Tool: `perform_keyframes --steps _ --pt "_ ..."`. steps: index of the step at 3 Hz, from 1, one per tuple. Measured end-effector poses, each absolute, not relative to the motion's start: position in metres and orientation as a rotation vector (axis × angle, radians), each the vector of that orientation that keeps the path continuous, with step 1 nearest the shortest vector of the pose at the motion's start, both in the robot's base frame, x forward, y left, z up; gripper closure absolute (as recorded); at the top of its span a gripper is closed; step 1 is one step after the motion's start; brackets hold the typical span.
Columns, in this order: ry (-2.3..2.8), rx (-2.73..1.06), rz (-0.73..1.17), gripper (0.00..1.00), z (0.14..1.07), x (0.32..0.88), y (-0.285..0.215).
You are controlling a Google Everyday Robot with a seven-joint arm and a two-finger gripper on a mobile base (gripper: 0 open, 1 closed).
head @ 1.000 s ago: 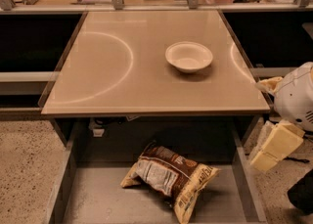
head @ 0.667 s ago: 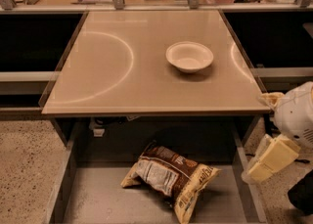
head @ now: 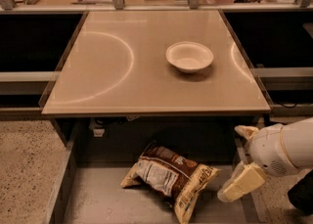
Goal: Pick brown chip bag from top drawer and place on counter
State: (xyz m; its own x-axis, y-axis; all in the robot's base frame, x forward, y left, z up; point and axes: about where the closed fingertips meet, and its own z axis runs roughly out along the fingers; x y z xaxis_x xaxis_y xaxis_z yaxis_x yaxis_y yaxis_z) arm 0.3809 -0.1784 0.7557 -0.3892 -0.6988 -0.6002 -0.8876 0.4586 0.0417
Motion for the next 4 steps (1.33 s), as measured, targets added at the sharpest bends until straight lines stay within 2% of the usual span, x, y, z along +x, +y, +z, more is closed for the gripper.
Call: perform_keyframes --steps 2,4 --pt "2.192 -1.245 0.507 0.0 0.744 0.379 -0.18" --pt "2.174 -1.213 0.64 0.0 0.689 0.388 -0.152"
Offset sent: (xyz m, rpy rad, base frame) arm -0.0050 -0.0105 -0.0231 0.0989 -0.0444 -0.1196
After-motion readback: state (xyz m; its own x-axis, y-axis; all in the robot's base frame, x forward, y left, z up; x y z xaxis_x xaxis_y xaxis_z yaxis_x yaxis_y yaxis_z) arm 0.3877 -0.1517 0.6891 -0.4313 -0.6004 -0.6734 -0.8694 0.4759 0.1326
